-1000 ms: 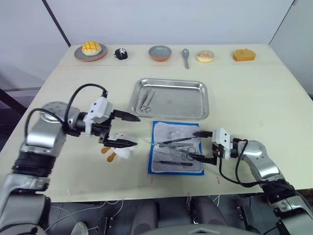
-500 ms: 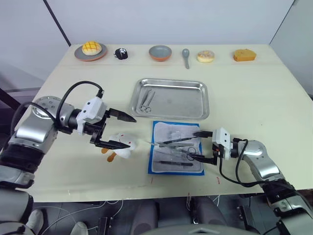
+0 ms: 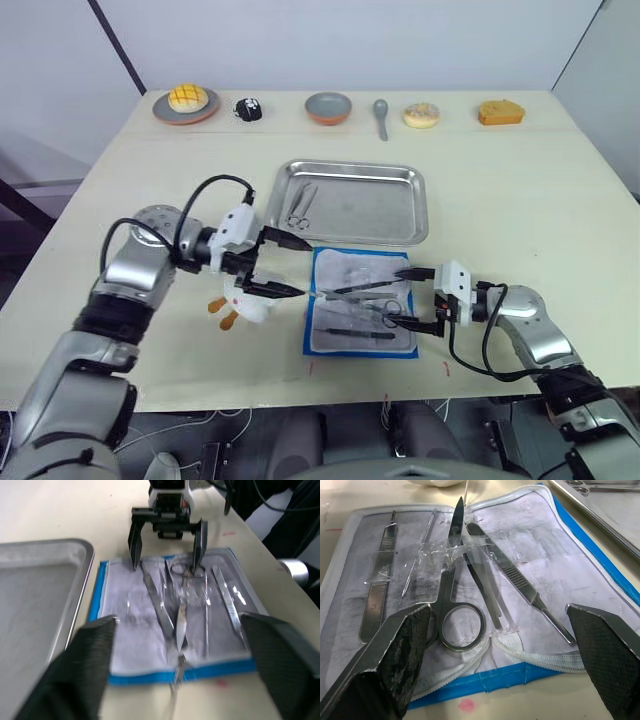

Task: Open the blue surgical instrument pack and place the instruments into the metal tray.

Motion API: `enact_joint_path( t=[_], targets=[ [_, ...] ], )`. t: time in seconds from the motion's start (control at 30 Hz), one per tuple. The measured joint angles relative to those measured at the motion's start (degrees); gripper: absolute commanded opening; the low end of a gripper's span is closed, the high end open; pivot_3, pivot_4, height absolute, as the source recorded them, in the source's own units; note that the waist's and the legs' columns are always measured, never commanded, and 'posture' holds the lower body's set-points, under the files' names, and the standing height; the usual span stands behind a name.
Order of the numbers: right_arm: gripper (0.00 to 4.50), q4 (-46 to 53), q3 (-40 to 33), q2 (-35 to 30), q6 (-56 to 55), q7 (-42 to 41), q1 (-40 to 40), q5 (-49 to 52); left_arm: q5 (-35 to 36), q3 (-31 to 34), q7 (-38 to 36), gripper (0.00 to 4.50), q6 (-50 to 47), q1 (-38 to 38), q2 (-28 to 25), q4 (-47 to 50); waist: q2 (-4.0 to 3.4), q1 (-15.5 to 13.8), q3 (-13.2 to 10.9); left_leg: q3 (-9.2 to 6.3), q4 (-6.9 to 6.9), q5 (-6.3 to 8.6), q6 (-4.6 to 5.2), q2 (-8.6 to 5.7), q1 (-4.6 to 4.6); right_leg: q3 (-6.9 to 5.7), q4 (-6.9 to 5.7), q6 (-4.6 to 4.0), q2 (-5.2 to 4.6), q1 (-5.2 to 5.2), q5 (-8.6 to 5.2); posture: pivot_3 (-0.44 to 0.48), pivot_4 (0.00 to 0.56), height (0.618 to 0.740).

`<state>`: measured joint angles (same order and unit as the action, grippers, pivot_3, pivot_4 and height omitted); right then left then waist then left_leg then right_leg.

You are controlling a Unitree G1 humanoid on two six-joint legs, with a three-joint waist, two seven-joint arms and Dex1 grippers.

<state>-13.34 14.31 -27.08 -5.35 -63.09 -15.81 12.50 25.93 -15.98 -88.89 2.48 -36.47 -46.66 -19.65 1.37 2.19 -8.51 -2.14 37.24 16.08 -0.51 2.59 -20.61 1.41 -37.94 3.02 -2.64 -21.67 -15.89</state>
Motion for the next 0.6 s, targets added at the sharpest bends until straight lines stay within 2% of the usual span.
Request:
enact_joint_path(
  t=[0.03,0.2,0.6],
  targets=[
    [4.50,0.0,0.0,0.0,0.0,0.0,0.0,0.0,-2.4,0.0,0.5,1.90,0.4,-1.0,1.9,-1.7,0.01,0.0,0.0,-0.01,0.00,0.00,0.00,0.00,0.00,0.00,0.00,0.00,0.00,0.01,0.00,0.000,0.150,0.732],
    [4.50,0.0,0.0,0.0,0.0,0.0,0.0,0.0,-7.6,0.0,1.9,1.90,2.5,-3.6,6.6,-5.9,0.00,0.0,0.0,-0.01,0.02,0.00,0.00,-0.02,-0.01,0.00,0.00,0.00,0.00,0.01,0.01,0.000,0.150,0.732],
    [4.50,-0.6,0.7,-0.8,0.0,-1.3,-1.5,-0.1,-12.3,0.1,1.1,1.90,4.4,-4.5,10.4,-9.4,-0.04,-0.1,0.0,-0.01,0.03,0.00,0.00,-0.03,-0.05,0.00,0.01,0.00,-0.01,0.00,0.01,0.000,0.150,0.732]
  ],
)
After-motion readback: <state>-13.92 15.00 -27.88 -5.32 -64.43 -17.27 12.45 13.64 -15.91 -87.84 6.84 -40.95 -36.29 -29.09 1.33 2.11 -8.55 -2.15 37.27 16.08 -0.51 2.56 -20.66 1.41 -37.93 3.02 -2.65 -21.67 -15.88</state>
